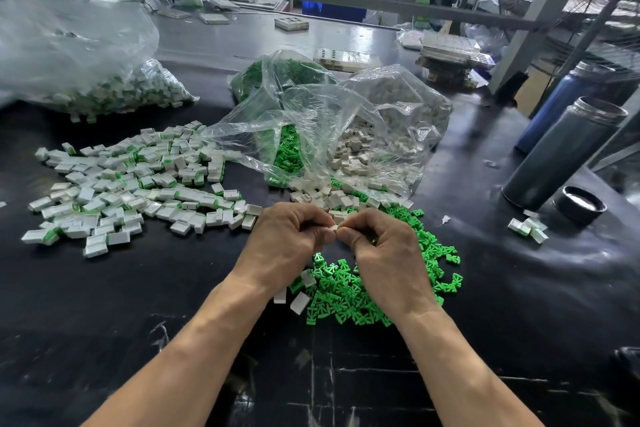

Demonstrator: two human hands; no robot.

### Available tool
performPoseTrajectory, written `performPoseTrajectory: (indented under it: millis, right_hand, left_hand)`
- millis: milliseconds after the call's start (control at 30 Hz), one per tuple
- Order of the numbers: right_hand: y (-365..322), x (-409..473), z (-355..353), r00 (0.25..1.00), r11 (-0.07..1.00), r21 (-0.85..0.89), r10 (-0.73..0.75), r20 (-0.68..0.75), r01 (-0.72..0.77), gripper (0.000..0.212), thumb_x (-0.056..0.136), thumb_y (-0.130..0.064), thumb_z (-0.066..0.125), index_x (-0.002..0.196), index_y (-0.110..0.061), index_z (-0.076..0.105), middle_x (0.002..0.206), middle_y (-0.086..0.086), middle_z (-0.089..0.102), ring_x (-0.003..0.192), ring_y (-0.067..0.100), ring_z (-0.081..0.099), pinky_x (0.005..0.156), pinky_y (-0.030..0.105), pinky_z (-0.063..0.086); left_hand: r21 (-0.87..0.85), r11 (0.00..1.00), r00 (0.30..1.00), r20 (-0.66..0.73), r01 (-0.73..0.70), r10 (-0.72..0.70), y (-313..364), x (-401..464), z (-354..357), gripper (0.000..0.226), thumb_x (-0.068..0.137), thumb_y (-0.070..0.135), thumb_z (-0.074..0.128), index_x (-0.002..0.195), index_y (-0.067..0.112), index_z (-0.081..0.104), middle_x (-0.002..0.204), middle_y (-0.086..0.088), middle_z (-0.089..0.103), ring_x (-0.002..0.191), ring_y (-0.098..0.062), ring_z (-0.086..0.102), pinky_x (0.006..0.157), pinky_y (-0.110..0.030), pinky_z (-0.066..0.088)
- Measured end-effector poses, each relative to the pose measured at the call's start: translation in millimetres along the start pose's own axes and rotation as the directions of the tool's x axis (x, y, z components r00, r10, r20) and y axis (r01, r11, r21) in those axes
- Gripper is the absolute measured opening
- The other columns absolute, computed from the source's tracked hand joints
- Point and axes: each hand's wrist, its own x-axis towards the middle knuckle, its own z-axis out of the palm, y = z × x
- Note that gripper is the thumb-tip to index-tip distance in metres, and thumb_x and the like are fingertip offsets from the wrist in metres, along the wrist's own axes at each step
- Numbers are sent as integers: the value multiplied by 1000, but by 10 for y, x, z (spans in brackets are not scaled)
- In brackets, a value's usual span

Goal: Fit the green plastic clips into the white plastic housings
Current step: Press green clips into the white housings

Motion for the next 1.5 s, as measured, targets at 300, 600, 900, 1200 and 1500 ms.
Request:
performPoseTrajectory:
  millis: [300, 600, 900, 1200, 1500]
  right_hand:
    - [3, -2, 22, 998, 982, 181, 63, -24, -58, 16, 88, -11, 79, 79, -25, 77, 78, -8, 75, 73, 11, 70, 67, 26, 54]
    - [-14, -4, 29, 997, 969, 233, 82, -15, -76, 19, 87, -8, 79, 78, -24, 79, 79, -4, 76, 73, 14, 70, 67, 35, 57]
    - [-49, 10, 16, 996, 934, 348, 85, 5, -82, 22, 92, -2, 73, 82, -19, 82, 73, 3, 75, 61, 10, 62, 56, 28, 52]
    - [-131, 20, 100, 976, 885, 413, 211, 56, -215, 68, 106, -57, 37, 72, -9, 70, 57, 11, 61, 44, 14, 48, 42, 19, 33]
    - [-96, 35, 178, 969, 882, 403, 238, 65, -244, 56, 95, -66, 34, 85, -35, 79, 77, -2, 76, 72, 11, 71, 64, 31, 54]
  left_hand:
    - [-73, 997, 1000, 5, 21, -21, 22, -14, -1, 17, 84, -2, 78, 82, 15, 80, 77, -9, 76, 67, -13, 65, 62, -27, 55]
    - [-155, 986, 999, 10, 54, -53, 35, -22, 8, 18, 85, -7, 74, 81, 9, 79, 71, -4, 74, 64, -9, 64, 60, -20, 53]
    - [-166, 986, 1000, -5, 23, -24, 42, 11, 29, 12, 87, -2, 76, 84, 9, 78, 80, -13, 75, 70, -16, 64, 67, -40, 58]
    - [-197, 979, 998, -17, -58, 55, 90, 7, 69, 6, 86, 8, 79, 88, 13, 76, 95, 0, 73, 81, -9, 67, 70, -25, 56]
    - [-207, 974, 990, 92, -88, 109, 209, -86, 185, 10, 92, 4, 72, 98, -4, 70, 110, -23, 67, 86, -34, 69, 78, -40, 61]
